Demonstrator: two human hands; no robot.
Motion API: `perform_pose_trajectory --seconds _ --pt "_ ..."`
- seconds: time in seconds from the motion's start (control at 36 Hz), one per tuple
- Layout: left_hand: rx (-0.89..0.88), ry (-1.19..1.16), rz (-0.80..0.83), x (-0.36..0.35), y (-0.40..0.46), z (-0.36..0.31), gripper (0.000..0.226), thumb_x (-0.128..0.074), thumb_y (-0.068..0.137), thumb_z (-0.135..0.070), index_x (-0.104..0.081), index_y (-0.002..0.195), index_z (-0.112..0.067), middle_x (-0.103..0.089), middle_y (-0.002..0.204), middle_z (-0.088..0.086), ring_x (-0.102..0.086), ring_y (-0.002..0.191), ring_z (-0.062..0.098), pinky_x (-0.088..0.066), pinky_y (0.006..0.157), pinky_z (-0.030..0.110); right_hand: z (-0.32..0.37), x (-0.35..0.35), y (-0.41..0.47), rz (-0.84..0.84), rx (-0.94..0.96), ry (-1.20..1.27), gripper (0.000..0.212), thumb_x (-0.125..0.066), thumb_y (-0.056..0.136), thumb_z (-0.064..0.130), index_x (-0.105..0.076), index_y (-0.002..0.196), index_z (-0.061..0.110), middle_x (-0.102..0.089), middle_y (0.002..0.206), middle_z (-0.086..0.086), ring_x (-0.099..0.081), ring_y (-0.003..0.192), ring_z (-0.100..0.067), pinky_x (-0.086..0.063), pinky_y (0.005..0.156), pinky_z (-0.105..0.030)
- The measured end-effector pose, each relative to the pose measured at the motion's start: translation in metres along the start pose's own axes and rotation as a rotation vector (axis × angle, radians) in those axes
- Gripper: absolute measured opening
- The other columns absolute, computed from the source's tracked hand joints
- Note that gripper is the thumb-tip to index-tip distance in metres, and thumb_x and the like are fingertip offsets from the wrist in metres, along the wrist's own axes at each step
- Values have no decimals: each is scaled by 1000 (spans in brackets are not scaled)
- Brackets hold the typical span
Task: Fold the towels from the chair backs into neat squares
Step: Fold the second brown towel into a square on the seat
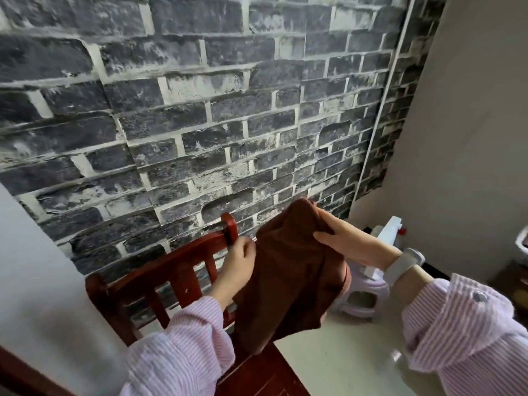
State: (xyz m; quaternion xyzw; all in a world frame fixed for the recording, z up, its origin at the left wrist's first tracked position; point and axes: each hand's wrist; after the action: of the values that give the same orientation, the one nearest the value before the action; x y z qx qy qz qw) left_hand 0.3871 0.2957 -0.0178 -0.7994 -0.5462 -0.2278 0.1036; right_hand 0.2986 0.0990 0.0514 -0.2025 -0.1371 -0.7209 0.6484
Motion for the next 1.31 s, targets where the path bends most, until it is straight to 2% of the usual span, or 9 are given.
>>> perform_pose_trajectory --seconds 0.08,0.33,0.44,0.61,0.75,0.86,0.97,1.17,1.31 --pt "-16 78 -42 1 0 0 14 -33 99 -22 -44 95 -14 -46 68 -2 -43 58 10 -28 56 30 -20 10 -5 -116 -21 -265 56 -56 90 14 -32 139 21 -53 121 0 -53 109 -14 -42 88 -20" --pt "-166 227 68 14 -1 5 12 -44 96 -20 -51 104 -14 -56 88 -1 -53 81 16 -37 74 30 -65 17 -6 -410 -31 -283 33 -65 78 3 -60 110 10 -64 110 -9 -57 105 -25 -41 92 -29" --pt "-206 432 176 23 4 8 25 -57 90 -21 -63 111 -11 -56 96 2 -54 99 19 -33 82 23 -74 15 -8 -527 -98 -428 28 -63 83 20 -62 111 19 -64 108 -8 -57 105 -29 -45 92 -41" --pt "-140 493 174 30 5 8 12 -53 91 -26 -54 95 -14 -59 97 2 -55 94 22 -38 79 32 -65 5 -12 -499 -167 -722 30 -51 89 44 -61 110 26 -68 106 -4 -61 101 -29 -49 80 -35" --pt "-76 454 145 38 2 9 10 -43 95 -26 -44 97 -16 -62 102 13 -55 99 32 -40 79 38 -67 13 -4 -191 -192 -202 45 -62 82 2 -49 124 11 -56 123 -14 -54 110 -29 -44 92 -35" --pt "-96 421 116 51 2 10 7 -44 95 -25 -37 96 -24 -56 92 3 -53 86 25 -35 71 33 -68 18 -3 -231 -252 327 47 -46 81 -19 -53 121 4 -55 107 -15 -50 72 -17 -47 53 -12" --pt "-139 492 119 68 2 14 17 -53 89 -13 -42 91 -27 -47 83 -9 -46 76 15 -31 61 20 -80 9 8 -392 -256 263 32 -50 86 -8 -60 115 4 -59 96 -13 -49 62 -17 -48 46 -14" --pt "-15 843 81 90 -11 32 21 -44 94 -34 -59 98 -20 -53 95 2 -58 95 28 -45 78 36 -82 -4 24 -619 -228 -86 23 -50 90 11 -67 104 9 -66 106 -12 -57 101 -31 -44 87 -35" --pt "101 803 15 86 -23 26 34 -28 98 -40 -42 118 -15 -63 110 21 -58 103 39 -46 81 40 -82 -18 39 -610 -185 148 32 -47 90 8 -50 122 4 -54 105 -9 -50 83 -16 -39 68 -24"
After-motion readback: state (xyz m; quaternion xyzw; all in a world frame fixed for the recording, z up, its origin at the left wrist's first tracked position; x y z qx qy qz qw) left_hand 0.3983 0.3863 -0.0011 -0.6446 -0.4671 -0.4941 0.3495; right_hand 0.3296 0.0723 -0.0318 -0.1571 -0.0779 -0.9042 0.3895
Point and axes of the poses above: each hand's wrist, its own y-axis towards the middle knuckle, its own x-axis out of the back of the hand, z = x × y
